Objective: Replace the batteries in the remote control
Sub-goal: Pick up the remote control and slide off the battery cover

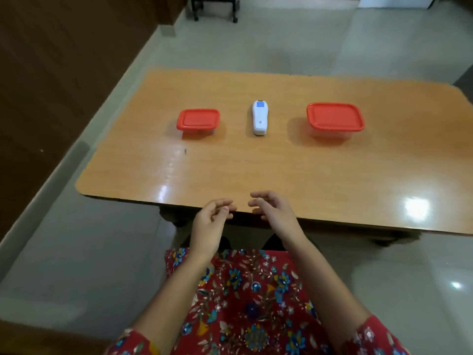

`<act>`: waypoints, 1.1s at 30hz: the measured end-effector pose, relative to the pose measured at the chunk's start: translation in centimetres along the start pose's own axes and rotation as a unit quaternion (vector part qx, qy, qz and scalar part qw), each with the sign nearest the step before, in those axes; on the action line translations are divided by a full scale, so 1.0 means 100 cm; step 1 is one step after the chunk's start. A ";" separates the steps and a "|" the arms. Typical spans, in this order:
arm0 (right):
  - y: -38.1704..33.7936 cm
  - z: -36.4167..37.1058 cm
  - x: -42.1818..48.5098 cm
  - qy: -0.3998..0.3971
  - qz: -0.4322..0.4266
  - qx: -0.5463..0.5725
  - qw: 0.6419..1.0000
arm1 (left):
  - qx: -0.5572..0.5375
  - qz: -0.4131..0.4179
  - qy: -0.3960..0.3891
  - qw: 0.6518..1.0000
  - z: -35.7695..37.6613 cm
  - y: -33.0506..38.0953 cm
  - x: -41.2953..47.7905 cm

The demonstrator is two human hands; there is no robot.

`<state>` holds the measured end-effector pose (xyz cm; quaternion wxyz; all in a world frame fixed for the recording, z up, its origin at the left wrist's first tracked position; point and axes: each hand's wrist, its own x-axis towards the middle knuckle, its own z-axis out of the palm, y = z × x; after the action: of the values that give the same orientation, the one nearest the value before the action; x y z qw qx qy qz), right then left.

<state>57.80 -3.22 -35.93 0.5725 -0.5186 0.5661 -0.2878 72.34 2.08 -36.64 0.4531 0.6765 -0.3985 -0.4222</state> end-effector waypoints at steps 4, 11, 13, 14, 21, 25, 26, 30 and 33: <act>0.014 -0.001 -0.020 0.011 -0.018 -0.002 1.000 | -0.014 0.025 0.018 0.999 -0.003 -0.008 -0.019; 0.012 -0.013 -0.031 0.044 -0.055 -0.014 0.997 | -0.035 0.059 0.018 0.997 -0.002 0.006 -0.024; 0.010 -0.016 -0.019 0.068 -0.060 -0.012 0.996 | -0.043 0.056 0.025 0.997 -0.001 0.009 -0.014; 0.008 -0.016 -0.012 0.080 -0.061 -0.012 0.995 | -0.047 0.051 0.026 0.997 0.000 0.010 -0.007; 0.000 -0.016 0.060 0.124 -0.053 -0.008 0.991 | -0.086 0.035 0.039 0.995 0.018 0.024 0.076; -0.014 -0.018 0.119 0.148 -0.069 -0.020 0.986 | -0.118 0.025 0.049 0.992 0.025 0.031 0.121; -0.019 -0.018 0.138 0.166 -0.076 -0.041 0.982 | -0.124 0.023 0.053 0.991 0.026 0.030 0.131; -0.035 -0.017 0.211 0.225 -0.083 -0.183 0.953 | -0.126 0.015 0.067 0.990 0.027 0.022 0.162; -0.036 -0.006 0.252 0.237 -0.070 -0.281 0.928 | -0.117 0.015 0.073 0.990 0.024 0.013 0.175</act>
<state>63.00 -27.50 -41.34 0.2314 -0.6133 0.7049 -0.2710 75.63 -15.10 -39.67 0.5635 0.6419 -0.3216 -0.4085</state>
